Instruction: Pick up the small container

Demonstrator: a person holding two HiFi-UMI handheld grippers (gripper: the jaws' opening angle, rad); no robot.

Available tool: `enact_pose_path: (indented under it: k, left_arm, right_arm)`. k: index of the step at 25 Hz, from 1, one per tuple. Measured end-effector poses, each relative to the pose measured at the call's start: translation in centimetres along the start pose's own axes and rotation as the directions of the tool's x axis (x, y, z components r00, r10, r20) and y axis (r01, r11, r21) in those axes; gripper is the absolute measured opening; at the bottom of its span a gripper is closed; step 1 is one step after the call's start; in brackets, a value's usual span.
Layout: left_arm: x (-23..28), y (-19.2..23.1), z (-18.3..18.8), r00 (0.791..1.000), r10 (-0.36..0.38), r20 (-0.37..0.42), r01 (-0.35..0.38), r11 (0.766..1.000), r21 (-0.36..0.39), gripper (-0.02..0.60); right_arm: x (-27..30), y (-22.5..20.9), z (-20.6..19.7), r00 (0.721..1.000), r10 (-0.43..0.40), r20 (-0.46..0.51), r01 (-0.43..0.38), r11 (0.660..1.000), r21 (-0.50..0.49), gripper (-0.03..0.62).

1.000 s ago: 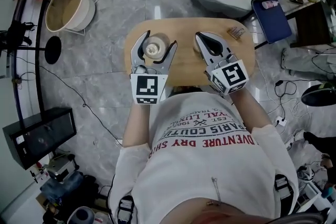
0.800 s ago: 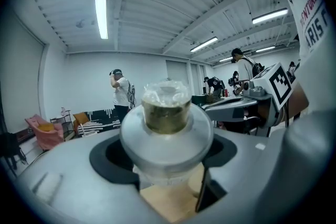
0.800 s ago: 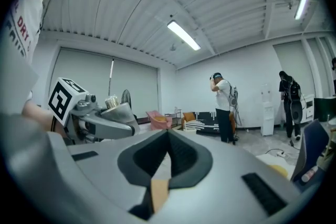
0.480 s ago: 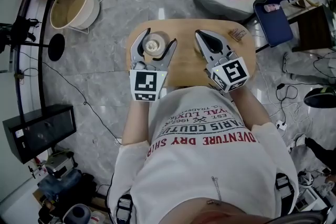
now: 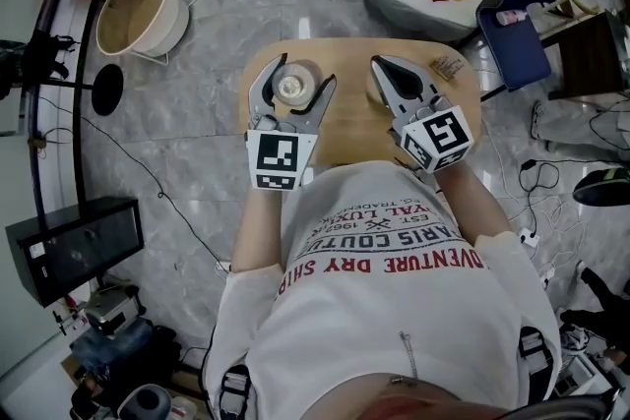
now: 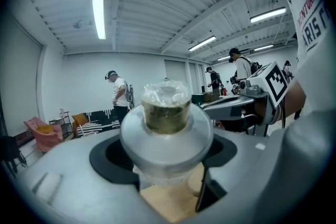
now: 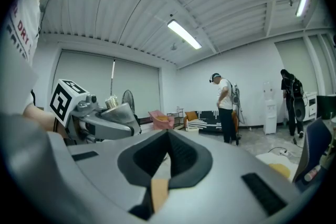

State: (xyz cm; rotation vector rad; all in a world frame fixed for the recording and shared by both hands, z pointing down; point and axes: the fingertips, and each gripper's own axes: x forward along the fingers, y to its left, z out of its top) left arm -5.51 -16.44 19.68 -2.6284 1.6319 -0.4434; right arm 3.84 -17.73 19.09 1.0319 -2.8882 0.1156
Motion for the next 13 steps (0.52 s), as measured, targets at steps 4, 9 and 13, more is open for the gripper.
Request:
enact_pose_path:
  k: [4,9,13]
  left_arm:
    - [-0.07,0.14,-0.13,1.000,-0.006,0.000,0.006,1.000,-0.005,0.342]
    - [0.41,0.07,-0.45,1.000,-0.012,-0.003,0.012,1.000,-0.014,0.342]
    - [0.45,0.14,-0.58,1.000,-0.017,-0.009,0.017,1.000,-0.014,0.342]
  right_arm:
    - [0.41,0.53,-0.07,1.000,0.015,-0.011,-0.015,1.000,0.005,-0.005]
    - [0.37,0.04,-0.49,1.000,0.000,-0.019,0.000,1.000,-0.006,-0.005]
    - [0.25,-0.32,-0.49,0.999,-0.030,-0.021,0.030,1.000,0.001,-0.005]
